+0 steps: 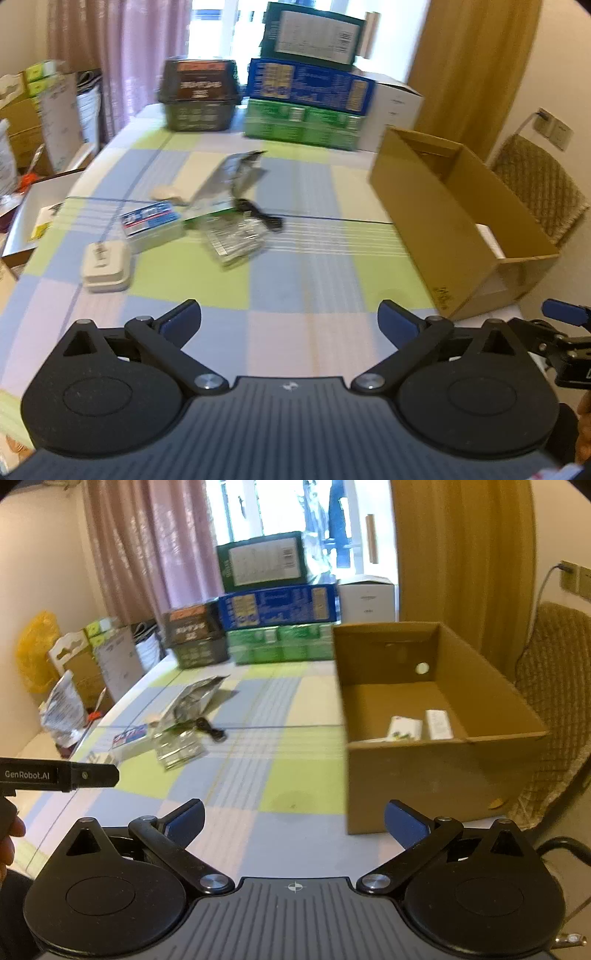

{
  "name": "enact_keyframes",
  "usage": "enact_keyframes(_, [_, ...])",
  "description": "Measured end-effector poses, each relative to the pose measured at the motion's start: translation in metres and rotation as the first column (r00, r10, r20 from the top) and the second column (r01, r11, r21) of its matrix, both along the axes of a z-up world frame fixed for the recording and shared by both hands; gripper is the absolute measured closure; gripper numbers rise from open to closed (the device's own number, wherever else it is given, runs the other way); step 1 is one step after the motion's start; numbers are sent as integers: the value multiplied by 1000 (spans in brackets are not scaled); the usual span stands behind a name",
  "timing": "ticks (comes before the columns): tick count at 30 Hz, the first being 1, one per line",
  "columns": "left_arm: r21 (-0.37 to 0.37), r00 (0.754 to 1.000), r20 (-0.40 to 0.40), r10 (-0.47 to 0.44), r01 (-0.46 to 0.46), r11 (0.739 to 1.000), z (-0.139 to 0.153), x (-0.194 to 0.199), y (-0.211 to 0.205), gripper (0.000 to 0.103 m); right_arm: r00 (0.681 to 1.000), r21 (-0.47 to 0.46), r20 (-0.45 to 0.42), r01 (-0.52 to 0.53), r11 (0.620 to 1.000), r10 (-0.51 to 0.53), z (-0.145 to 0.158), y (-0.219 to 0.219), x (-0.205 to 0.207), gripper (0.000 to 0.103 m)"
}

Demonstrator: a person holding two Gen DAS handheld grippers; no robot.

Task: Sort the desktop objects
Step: 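Move both tools back over the table objects, then grasp the white plug adapter with the left tool while the right grasps the clear soap rack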

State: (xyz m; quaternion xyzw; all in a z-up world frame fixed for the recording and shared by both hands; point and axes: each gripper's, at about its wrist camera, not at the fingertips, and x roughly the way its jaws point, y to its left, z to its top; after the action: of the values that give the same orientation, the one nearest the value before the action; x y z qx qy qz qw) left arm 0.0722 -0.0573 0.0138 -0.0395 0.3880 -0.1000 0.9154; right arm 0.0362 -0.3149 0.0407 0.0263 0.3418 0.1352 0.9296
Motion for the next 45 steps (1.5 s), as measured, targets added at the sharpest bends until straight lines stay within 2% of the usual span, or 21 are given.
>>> enact_keyframes(11, [20,996,-15,86,-86,996,-8,-10,46,2,998,-11,-21,-52,999,52,-8,29,-1,2])
enact_keyframes(31, [42,990,-32,141,-139,989,-18,-14,77,2,995,-29,-35,-95,995,94,-16,56,6,2])
enact_keyframes(45, [89,975,-30,219,-215,973,-33,6,120,2,981,-40,-27,-194,980,193,-29,96,40,2])
